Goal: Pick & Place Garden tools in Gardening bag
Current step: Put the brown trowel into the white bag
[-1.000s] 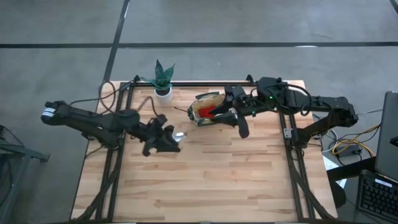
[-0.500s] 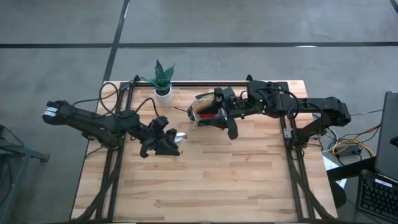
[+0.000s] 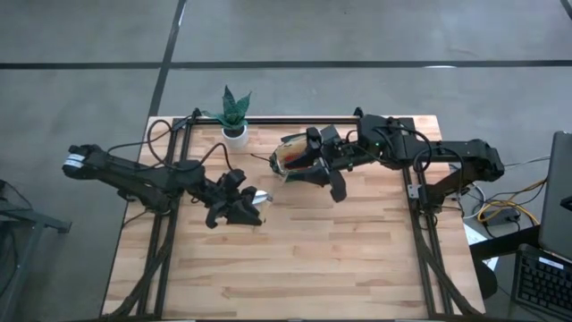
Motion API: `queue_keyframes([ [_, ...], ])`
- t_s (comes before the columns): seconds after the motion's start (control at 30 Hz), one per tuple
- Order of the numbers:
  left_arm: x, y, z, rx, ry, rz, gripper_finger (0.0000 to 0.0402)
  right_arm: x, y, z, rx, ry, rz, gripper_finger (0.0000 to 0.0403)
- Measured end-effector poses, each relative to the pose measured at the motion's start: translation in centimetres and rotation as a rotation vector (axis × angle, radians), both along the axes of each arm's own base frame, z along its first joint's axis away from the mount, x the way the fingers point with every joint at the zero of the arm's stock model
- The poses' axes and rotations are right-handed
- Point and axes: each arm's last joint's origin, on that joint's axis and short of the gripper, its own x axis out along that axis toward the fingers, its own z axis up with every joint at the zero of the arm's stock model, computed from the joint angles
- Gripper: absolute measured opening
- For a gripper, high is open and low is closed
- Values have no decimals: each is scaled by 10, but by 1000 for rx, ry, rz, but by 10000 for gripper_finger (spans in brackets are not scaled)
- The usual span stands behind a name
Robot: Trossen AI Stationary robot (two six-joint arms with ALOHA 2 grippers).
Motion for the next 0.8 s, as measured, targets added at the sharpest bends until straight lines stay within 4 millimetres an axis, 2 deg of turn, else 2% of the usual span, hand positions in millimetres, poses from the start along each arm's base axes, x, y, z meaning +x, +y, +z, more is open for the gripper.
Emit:
queue_keyframes([
  [0.4,-1,0,6,-33,-49,-25,71,18,6,-16,-22,26,59,117],
  [0.57,-1,-1,5,-31,-44,-30,71,21,8,-11,-33,-57,65,103],
  [0.8,-1,-1,5,-31,-40,-34,71,21,8,-10,-40,-62,68,82],
])
